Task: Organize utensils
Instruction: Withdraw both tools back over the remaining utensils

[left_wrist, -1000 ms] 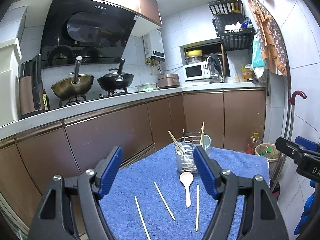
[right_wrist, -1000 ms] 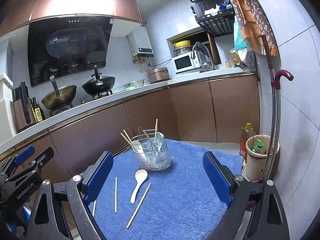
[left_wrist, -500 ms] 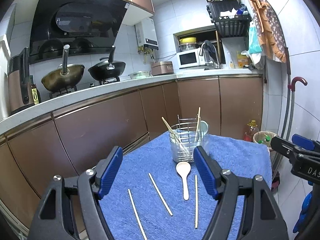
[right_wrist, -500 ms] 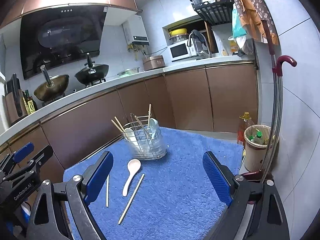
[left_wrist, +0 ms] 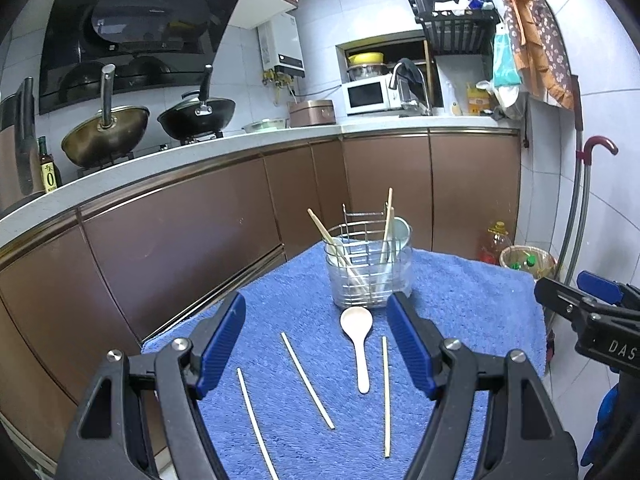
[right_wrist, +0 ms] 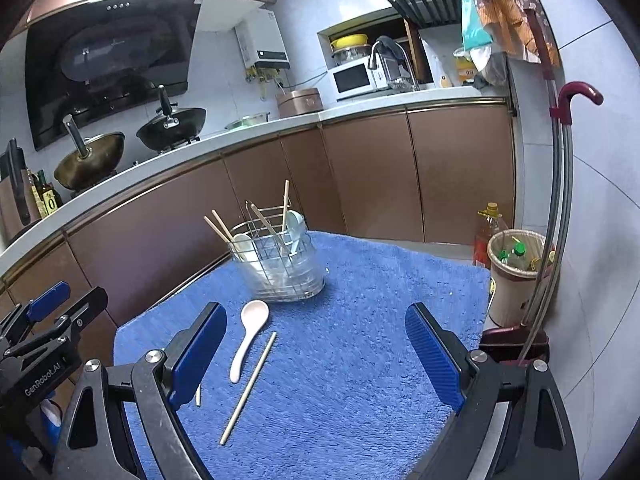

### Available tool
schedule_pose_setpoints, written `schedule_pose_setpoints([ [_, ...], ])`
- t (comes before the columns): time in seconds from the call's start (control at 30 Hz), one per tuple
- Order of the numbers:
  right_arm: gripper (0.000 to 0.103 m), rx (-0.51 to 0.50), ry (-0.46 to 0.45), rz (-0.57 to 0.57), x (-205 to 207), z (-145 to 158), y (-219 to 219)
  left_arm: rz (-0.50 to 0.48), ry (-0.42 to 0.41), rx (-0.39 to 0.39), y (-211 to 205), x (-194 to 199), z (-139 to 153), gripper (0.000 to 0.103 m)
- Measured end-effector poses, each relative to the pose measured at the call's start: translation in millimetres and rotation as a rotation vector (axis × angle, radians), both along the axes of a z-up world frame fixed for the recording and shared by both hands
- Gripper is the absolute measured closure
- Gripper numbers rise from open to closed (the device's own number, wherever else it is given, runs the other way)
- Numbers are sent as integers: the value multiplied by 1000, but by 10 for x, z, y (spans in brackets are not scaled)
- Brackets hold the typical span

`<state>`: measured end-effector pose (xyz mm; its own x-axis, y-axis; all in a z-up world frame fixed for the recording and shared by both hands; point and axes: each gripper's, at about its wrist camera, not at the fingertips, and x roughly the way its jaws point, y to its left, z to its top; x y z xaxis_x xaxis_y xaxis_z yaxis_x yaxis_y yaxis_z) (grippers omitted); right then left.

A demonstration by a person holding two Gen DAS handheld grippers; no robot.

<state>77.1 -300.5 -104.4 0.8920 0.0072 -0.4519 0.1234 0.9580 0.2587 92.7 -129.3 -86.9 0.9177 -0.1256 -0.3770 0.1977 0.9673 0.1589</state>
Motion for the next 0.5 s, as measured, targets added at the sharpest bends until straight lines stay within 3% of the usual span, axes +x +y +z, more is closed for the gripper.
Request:
schedule_pose_setpoints([
  [0.5,13,-4,80,16,293,-216,24,-16,122,14,5,346,-243,31],
])
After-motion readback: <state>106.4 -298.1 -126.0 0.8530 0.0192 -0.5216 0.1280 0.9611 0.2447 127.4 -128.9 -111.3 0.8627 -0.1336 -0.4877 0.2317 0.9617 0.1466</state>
